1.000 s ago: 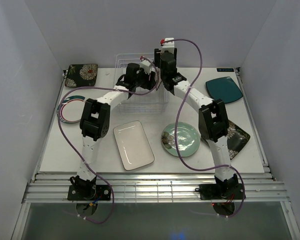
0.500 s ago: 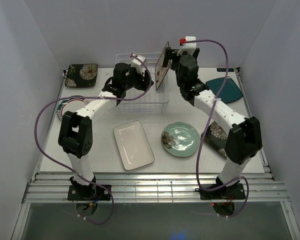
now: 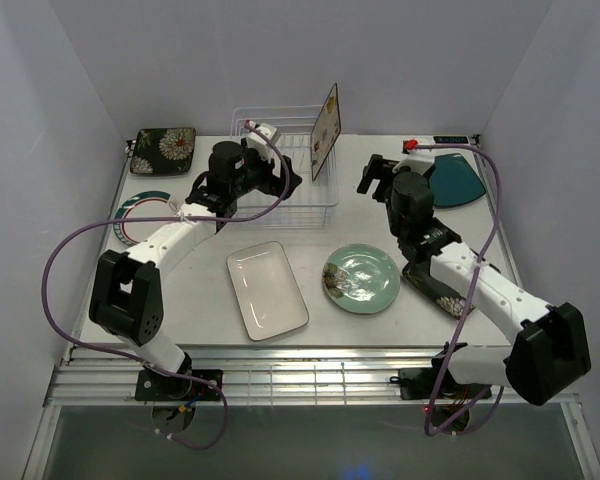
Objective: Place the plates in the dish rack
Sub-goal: Pick up the plate from the corner of the board.
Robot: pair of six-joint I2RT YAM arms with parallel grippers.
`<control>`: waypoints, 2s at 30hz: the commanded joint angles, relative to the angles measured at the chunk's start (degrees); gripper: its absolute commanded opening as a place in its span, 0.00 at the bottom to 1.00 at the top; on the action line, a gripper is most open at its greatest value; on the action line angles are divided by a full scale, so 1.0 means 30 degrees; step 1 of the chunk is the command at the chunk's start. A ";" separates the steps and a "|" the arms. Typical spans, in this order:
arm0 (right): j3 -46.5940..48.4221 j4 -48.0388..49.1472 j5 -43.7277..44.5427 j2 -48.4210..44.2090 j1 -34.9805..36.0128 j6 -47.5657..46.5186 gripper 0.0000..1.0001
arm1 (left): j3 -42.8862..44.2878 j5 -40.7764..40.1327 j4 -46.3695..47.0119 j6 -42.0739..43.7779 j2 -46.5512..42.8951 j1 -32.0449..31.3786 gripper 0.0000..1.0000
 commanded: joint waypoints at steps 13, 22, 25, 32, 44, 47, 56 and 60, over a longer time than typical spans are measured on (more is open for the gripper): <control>-0.3467 -0.4269 0.3080 -0.7023 0.0001 0.7644 0.91 | -0.3100 -0.0095 0.1303 -0.0396 -0.2571 0.0014 0.98; -0.0890 -0.8495 0.4983 -0.7023 -0.0349 0.7651 0.90 | -0.3775 -0.0945 0.1919 -0.0367 -0.2922 0.0013 0.98; 0.0077 -0.8699 0.4780 -0.6585 -0.1606 0.7001 0.90 | -0.3950 -0.0769 0.2035 -0.0396 -0.3039 0.0013 0.98; 0.1425 -0.8700 0.0562 -0.4070 -0.5647 0.8608 0.90 | -0.3980 -0.0828 0.2153 -0.0367 -0.2747 0.0014 0.98; 0.0494 -0.5373 -0.7052 -0.0140 -1.2355 1.0372 0.98 | -0.4331 -0.1677 0.2651 -0.0396 -0.2834 0.0013 0.98; 0.0021 -0.4074 -0.8578 0.0738 -1.3383 1.0487 1.00 | -0.4507 -0.1413 0.2739 -0.0484 -0.2951 0.0014 0.98; -0.0479 -0.1377 -1.0866 0.3844 -1.4910 1.0488 0.95 | -0.4624 -0.1325 0.2885 -0.0513 -0.2834 -0.0015 0.98; 0.0165 -0.0967 -1.0605 0.5308 -1.4999 1.0226 0.97 | -0.4683 -0.1442 0.2973 -0.0455 -0.2747 0.0013 0.98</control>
